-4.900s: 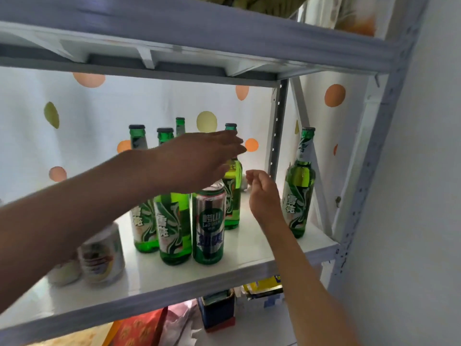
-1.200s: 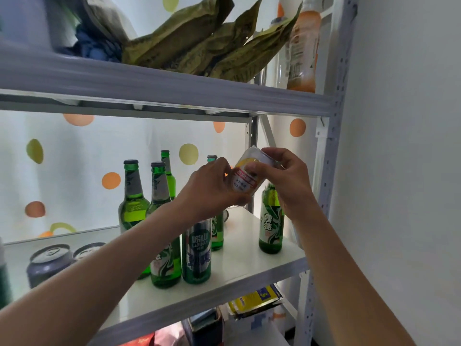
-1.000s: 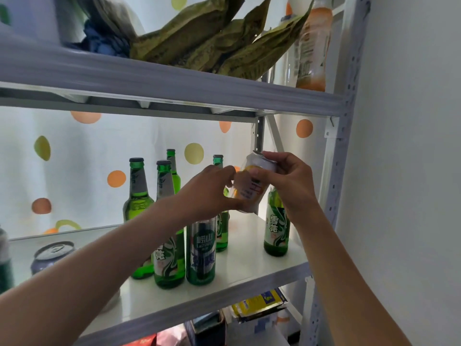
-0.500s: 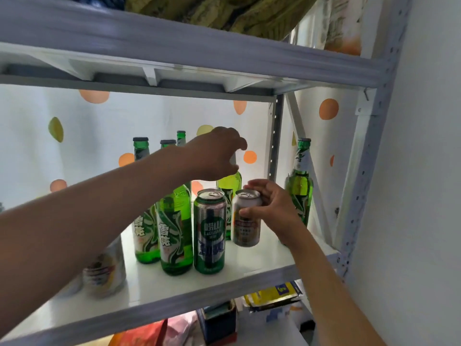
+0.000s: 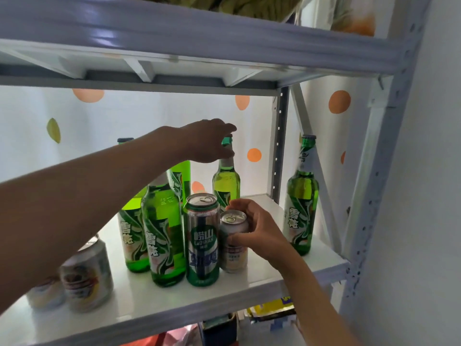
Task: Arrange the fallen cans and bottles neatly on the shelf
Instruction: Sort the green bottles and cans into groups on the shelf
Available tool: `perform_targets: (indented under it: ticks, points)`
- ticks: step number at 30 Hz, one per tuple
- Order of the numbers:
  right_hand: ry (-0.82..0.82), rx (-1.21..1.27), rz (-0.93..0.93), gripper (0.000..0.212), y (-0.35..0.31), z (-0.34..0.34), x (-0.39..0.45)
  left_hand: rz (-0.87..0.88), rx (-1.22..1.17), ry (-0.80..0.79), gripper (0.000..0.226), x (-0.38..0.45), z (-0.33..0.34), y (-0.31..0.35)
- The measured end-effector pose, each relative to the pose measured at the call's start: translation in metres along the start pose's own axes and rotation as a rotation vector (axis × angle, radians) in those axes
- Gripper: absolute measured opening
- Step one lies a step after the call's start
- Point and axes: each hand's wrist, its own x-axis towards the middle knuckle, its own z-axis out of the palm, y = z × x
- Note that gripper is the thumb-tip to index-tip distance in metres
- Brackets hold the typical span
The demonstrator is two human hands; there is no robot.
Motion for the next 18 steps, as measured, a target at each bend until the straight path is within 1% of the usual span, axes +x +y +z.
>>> perform_targets:
  ticks: [2,3,4,5,6,7,9,10,14,18]
  points:
    - [-0.029,0.034,-0.021,0.063,-0.001,-0.004,0.002,-0.018,0.005,-0.035,0.063,0.007,0.001,0.002]
    - [0.005,0.062,-0.045,0.057,-0.002,-0.007,0.005,-0.023,0.01,-0.044,0.062,0.011,0.001,0.002]
    - [0.088,0.09,-0.077,0.046,-0.005,-0.009,0.009,-0.025,0.012,-0.048,0.06,0.013,0.002,0.002]
    - [0.204,0.13,-0.113,0.034,-0.009,-0.012,0.015,-0.021,0.017,-0.044,0.057,0.016,0.001,0.001]
    - [0.325,0.188,-0.135,0.027,-0.012,-0.016,0.022,-0.015,0.025,-0.036,0.053,0.018,-0.001,0.001]
    - [0.424,0.254,-0.136,0.028,-0.016,-0.021,0.031,-0.012,0.034,-0.027,0.049,0.019,-0.004,0.001]
    - [0.53,0.322,-0.101,0.032,-0.025,-0.028,0.05,-0.011,0.043,-0.018,0.042,0.022,-0.01,0.002]
    - [0.54,0.31,-0.077,0.032,-0.027,-0.029,0.061,-0.009,0.042,-0.02,0.038,0.024,-0.013,0.002]
    - [0.489,0.17,0.048,0.033,-0.025,-0.024,0.102,0.014,0.04,-0.052,0.03,0.03,-0.02,0.002]
    - [0.406,0.207,0.175,0.036,-0.01,-0.021,0.128,0.036,0.038,-0.062,0.029,0.031,-0.022,0.0]
